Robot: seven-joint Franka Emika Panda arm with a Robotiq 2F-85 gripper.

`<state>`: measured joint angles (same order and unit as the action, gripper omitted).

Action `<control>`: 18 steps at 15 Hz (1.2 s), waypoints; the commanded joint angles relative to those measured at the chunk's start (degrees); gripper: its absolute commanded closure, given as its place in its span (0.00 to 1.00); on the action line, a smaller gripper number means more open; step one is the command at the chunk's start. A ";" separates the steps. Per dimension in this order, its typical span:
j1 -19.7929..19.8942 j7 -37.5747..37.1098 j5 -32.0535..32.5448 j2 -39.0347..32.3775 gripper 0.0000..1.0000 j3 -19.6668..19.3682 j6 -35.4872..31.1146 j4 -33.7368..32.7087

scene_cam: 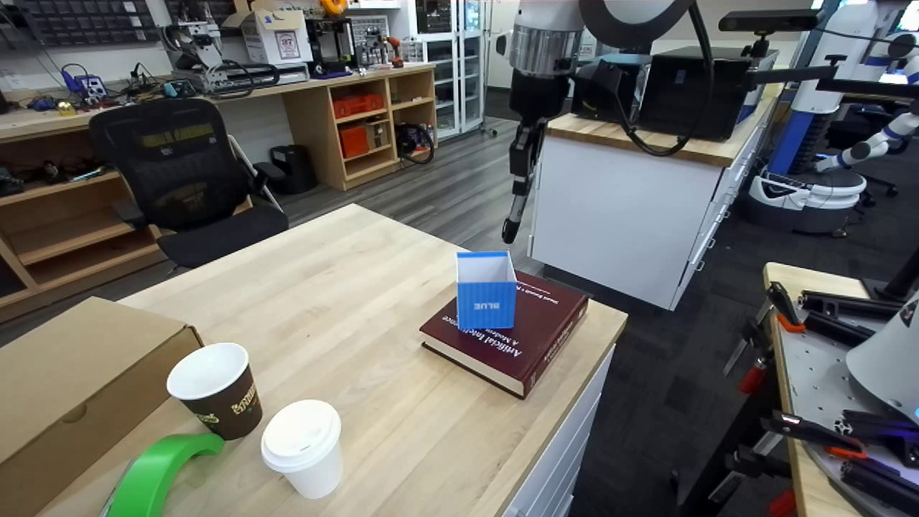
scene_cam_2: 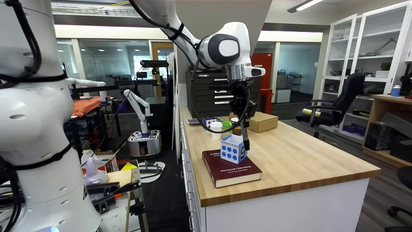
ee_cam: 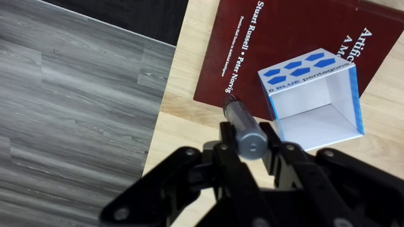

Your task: Take the black marker out of the blue and white box and place it on top of the maroon book

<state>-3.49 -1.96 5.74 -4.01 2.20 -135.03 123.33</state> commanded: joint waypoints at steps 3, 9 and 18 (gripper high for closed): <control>0.07 -3.35 0.62 0.28 0.94 -0.05 -9.17 5.89; 0.26 -6.43 0.32 -1.83 0.93 -0.71 -16.51 10.27; -0.48 -9.95 1.20 -3.11 0.93 -1.38 -19.16 12.97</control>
<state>-3.50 -9.09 5.80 -8.12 1.58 -152.39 133.67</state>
